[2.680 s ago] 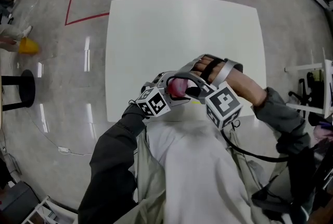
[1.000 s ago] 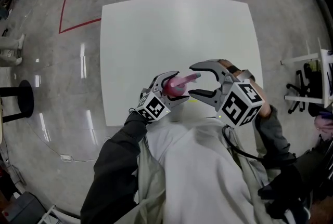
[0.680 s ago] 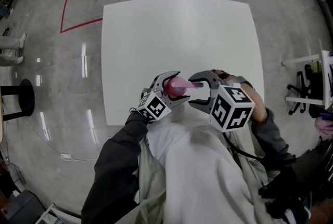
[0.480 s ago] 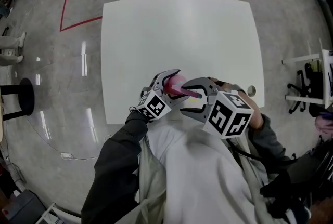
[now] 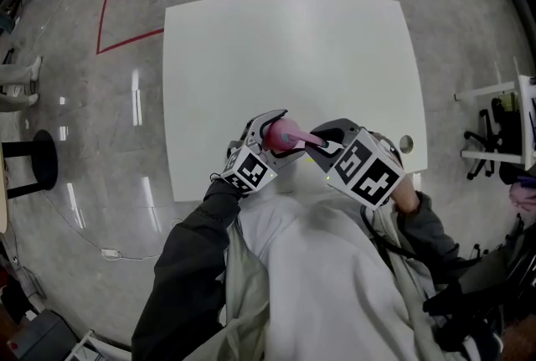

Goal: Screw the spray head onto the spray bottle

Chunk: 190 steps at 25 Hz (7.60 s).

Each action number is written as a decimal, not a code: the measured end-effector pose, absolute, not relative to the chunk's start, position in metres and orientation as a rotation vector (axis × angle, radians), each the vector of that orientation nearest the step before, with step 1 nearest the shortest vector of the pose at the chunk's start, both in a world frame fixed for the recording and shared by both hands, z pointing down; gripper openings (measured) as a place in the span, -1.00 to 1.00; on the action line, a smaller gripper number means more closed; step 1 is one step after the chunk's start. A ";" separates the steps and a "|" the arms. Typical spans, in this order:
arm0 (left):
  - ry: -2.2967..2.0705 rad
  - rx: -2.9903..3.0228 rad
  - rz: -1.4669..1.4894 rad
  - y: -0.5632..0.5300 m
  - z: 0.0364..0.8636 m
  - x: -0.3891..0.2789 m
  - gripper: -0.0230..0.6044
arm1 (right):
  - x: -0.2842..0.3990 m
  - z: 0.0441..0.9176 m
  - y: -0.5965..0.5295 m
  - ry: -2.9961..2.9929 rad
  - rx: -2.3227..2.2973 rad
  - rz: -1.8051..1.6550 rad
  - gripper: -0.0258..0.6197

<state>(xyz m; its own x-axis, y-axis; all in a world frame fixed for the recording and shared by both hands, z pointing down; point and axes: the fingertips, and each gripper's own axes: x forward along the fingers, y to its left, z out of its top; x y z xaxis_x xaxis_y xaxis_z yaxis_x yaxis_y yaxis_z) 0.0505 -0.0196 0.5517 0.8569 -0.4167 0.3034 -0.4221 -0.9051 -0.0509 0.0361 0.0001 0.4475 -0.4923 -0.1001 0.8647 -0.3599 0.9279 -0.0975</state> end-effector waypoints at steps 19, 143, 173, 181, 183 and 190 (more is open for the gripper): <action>-0.789 2.943 0.486 -0.028 0.555 0.045 0.42 | 0.043 0.423 0.024 -2.294 0.365 0.506 -0.67; -0.621 3.012 0.536 -0.013 0.556 0.056 0.42 | 0.027 0.374 -0.010 -2.381 0.400 -0.582 -0.60; -0.534 3.022 0.510 -0.007 0.553 0.061 0.42 | 0.005 0.408 -0.006 -2.180 0.018 -0.560 -0.26; -0.531 3.018 0.490 -0.008 0.553 0.061 0.42 | 0.013 0.413 -0.012 -2.255 -0.027 -0.443 -0.72; -0.532 3.016 0.490 -0.007 0.553 0.060 0.42 | 0.008 0.414 -0.009 -2.197 -0.058 -0.470 -0.72; -0.560 3.041 0.573 -0.006 0.556 0.064 0.42 | 0.010 0.428 -0.005 -1.829 0.196 -0.258 -0.71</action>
<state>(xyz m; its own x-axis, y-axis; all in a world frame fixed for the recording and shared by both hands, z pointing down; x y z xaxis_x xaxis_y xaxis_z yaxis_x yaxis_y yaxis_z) 0.0639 -0.0058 0.5562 0.8700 -0.3452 0.3519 -0.3442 -0.9365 -0.0677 0.0102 -0.0048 0.4279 -0.2683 -0.2669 0.9256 -0.0003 0.9609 0.2769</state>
